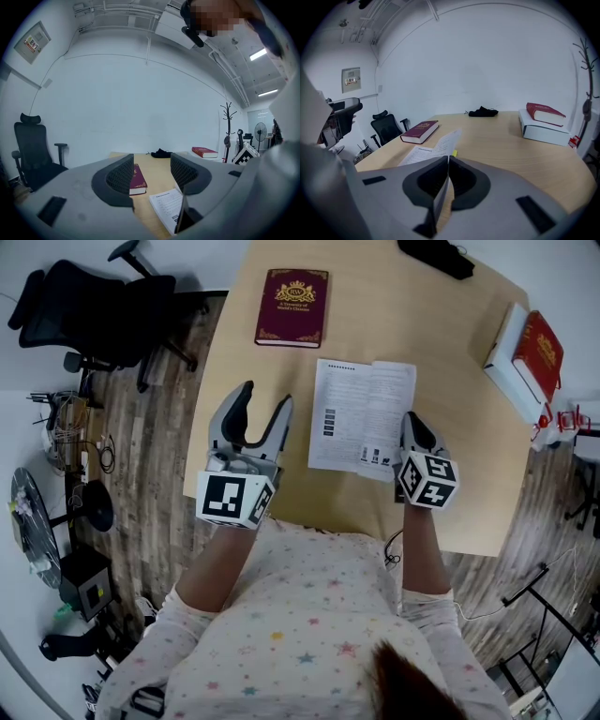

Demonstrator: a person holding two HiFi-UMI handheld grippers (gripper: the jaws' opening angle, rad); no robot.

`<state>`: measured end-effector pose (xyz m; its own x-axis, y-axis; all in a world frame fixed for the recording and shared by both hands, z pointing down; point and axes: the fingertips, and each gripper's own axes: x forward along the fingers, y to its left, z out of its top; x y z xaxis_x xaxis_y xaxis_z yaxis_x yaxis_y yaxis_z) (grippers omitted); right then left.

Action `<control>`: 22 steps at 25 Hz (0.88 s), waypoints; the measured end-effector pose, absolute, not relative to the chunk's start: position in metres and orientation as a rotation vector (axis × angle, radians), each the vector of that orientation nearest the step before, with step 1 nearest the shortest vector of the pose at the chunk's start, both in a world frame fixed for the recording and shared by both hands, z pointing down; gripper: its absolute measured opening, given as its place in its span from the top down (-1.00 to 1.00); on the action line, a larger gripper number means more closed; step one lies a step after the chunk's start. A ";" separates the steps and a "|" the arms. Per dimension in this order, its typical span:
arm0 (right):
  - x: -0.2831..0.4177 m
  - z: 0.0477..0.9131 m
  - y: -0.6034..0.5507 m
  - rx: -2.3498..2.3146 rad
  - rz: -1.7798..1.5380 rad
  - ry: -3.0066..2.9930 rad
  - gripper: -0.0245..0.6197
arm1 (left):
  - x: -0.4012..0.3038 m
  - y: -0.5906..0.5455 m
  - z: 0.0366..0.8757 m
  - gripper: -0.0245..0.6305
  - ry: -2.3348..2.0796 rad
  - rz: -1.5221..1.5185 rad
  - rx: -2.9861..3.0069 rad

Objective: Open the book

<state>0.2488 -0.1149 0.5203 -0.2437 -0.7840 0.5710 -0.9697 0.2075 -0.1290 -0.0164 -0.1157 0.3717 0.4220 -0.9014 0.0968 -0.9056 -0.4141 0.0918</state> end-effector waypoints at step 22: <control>0.288 0.550 -0.113 1.622 0.625 -2.010 0.89 | -0.010 -0.118 0.380 0.19 -1.609 0.086 2.530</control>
